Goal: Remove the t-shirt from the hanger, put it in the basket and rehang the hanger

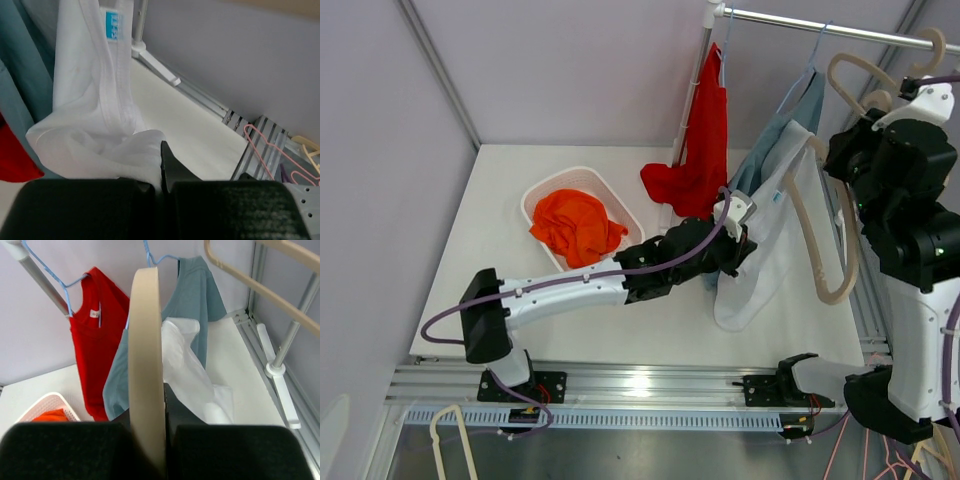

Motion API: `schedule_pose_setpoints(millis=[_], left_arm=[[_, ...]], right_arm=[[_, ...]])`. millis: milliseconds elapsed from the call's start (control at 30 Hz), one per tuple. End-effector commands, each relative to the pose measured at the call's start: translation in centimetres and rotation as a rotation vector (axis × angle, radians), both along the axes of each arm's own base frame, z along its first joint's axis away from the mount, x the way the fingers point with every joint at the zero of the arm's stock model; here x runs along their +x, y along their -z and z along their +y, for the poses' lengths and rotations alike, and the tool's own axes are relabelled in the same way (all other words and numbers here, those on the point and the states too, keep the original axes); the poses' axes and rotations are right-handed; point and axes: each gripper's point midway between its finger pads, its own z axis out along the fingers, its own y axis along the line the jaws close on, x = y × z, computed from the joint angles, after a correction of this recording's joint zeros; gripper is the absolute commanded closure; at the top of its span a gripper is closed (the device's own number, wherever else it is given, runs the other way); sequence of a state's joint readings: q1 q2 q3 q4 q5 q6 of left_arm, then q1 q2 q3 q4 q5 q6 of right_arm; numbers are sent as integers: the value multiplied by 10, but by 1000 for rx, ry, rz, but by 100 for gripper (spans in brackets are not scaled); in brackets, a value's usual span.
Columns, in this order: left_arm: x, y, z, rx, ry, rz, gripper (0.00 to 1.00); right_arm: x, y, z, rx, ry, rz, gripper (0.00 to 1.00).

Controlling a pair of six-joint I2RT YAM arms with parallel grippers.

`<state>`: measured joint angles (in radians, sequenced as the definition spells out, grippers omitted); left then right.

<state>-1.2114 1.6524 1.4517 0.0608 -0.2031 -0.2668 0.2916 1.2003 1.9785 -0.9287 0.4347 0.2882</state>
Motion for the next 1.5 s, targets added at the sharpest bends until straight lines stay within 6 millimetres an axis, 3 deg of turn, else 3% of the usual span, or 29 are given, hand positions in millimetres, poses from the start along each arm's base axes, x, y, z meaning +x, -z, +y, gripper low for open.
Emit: schedule_pose_setpoints(millis=[0, 33, 67, 133, 233, 433, 567, 600, 667, 700, 733, 767, 800, 833, 933, 967, 1000, 1100, 1167, 1200, 1333, 1433, 1467], left_arm=[[1, 18, -2, 61, 21, 96, 99], [6, 27, -3, 77, 14, 124, 99], [7, 29, -4, 80, 17, 137, 99], [8, 41, -3, 98, 22, 165, 99], [5, 55, 3, 108, 22, 173, 99], [-11, 53, 16, 72, 45, 186, 99], [-32, 21, 34, 71, 75, 138, 99], [-37, -7, 42, 29, 82, 111, 99], [-43, -23, 54, 32, 91, 99, 99], [-44, -57, 65, -19, 89, 57, 99], [-44, -67, 72, -24, 81, 43, 99], [-41, -84, 79, -44, 68, 22, 99], [-34, -92, 91, -37, 41, 5, 99], [-29, -119, 105, -84, 11, -23, 99], [7, -127, 135, -86, -71, -4, 99], [15, -150, 146, -128, -85, -9, 99], [36, -154, 161, -142, -133, 1, 99], [65, -187, 185, -188, -211, -62, 99], [89, -183, 187, -155, -269, -69, 99], [99, -207, 201, -187, -307, -111, 99], [136, -231, 222, -253, -399, -161, 99], [162, -262, 245, -334, -451, -212, 99], [161, -285, 254, -374, -460, -249, 99]], right_arm=[[-26, -27, 1, 21, -50, -44, 100], [-26, -29, 7, 32, -79, -37, 100], [-36, -43, 13, 61, -125, -68, 100], [-39, -37, 15, 63, -137, -22, 100], [-48, -34, 7, 15, -122, 2, 100], [-33, -33, -18, -74, 22, -48, 100], [-28, -44, -40, -117, 152, -93, 100], [-26, -46, -42, -124, 166, -102, 100], [-17, -49, -43, -141, 185, -124, 100], [-15, -50, -44, -146, 189, -138, 100], [-5, -42, -41, -161, 185, -123, 100], [1, -48, -41, -175, 190, -155, 100], [6, -48, -41, -192, 193, -161, 100], [14, -46, -40, -210, 196, -159, 100], [37, -47, -41, -248, 189, -165, 100], [42, -52, -42, -240, 183, -187, 100], [50, -54, -42, -239, 161, -201, 100], [68, -61, -45, -244, 149, -236, 100], [82, -65, -43, -256, 130, -260, 100], [84, -69, -46, -262, 135, -272, 100], [104, -76, -54, -265, 101, -317, 100], [124, -77, -55, -250, 69, -349, 100], [128, -80, -65, -257, 79, -362, 100]])
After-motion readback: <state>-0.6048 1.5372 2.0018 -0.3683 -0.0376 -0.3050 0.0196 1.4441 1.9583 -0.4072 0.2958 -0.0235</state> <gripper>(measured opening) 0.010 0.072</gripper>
